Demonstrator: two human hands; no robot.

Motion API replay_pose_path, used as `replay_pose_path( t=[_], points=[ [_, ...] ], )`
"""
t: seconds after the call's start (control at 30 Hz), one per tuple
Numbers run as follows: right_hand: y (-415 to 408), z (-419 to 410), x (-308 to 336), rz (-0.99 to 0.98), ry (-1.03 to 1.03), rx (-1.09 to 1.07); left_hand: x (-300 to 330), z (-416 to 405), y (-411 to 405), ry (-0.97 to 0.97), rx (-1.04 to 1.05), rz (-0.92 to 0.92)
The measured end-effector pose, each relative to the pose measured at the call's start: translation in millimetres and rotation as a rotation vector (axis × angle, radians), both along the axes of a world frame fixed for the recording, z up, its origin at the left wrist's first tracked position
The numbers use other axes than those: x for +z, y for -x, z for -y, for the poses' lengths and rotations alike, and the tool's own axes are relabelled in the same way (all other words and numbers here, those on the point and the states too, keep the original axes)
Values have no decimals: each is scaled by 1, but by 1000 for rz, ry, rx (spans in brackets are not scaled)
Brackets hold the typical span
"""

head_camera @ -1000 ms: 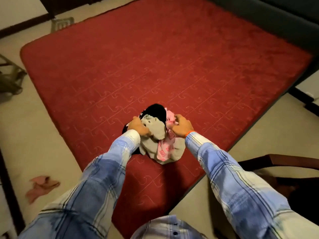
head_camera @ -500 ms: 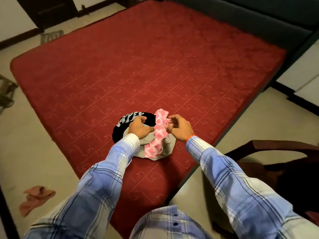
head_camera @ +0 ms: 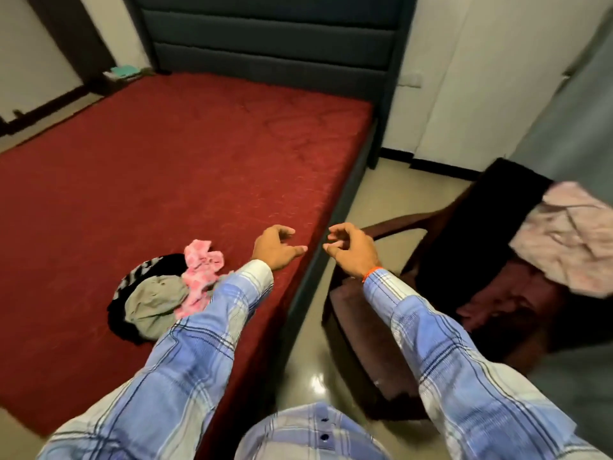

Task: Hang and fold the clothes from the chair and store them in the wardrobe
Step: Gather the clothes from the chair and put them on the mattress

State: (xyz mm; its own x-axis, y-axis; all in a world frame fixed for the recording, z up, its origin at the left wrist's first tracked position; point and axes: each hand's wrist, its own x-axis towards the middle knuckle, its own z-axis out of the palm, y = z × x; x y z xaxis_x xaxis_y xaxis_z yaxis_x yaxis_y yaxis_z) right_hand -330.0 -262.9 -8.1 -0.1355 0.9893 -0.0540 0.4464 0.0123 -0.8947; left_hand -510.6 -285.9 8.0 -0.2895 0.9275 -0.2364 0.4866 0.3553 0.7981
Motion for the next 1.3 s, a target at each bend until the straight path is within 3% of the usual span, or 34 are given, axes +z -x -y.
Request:
replay_pose_path(
  t=[0.43,0.8,0.97,1.17,1.3],
  points=[
    [-261,-13,-5,33,36,-559,-5,-104,-267,37,-559,-5],
    [-369,-93,-12,58,103,-832,-27,-234,-408,87,-827,57],
    [-395,-126,-14,100,126,-862,-31,-276,-450,85,-867,48],
    [-432,-161,-13,427,96,-819,-32,-301,-492,87,-870,51],
    [-455,-184,-15,804,55,-669,-39,-308,-507,120,-885,37]
  ],
)
